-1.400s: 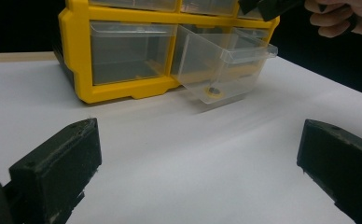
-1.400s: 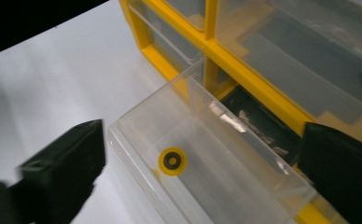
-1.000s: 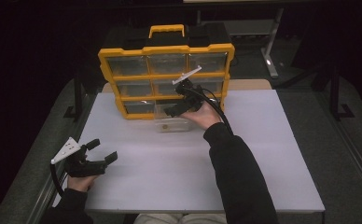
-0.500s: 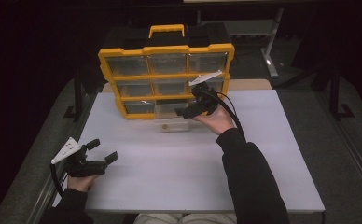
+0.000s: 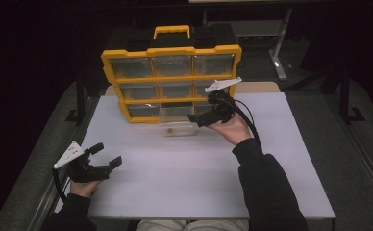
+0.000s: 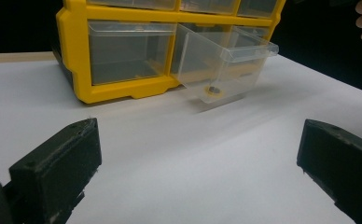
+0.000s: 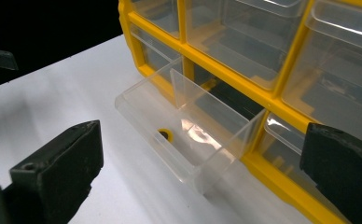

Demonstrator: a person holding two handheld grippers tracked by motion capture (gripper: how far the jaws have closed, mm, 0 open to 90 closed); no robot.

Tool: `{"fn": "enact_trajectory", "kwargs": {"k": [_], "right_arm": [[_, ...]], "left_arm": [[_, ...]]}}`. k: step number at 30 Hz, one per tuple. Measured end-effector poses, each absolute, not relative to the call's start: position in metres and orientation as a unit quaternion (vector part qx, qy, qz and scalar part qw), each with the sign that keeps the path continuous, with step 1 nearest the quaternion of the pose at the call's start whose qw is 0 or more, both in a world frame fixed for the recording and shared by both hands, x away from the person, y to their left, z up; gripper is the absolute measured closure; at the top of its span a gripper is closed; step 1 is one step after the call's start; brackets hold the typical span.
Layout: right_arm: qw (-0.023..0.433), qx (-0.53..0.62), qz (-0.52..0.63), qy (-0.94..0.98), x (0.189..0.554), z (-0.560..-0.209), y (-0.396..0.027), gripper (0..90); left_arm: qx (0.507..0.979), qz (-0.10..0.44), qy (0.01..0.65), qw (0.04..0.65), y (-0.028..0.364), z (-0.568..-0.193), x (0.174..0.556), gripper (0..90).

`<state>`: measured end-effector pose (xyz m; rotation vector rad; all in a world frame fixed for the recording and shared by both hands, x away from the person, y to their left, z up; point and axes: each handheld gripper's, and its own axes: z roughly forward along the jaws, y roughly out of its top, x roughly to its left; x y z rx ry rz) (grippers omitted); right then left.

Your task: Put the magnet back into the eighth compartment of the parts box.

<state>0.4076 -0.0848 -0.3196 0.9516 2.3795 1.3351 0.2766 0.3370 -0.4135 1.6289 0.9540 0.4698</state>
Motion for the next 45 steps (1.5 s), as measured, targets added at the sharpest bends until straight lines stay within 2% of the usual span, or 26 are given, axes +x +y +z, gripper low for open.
{"fn": "enact_trajectory", "kwargs": {"k": [45], "right_arm": [[0.13,0.367,0.467,0.794,0.354,-0.359,-0.18,0.0]], "left_arm": [[0.695,0.202,0.406,0.558,0.336,-0.414,0.277,0.0]]}}
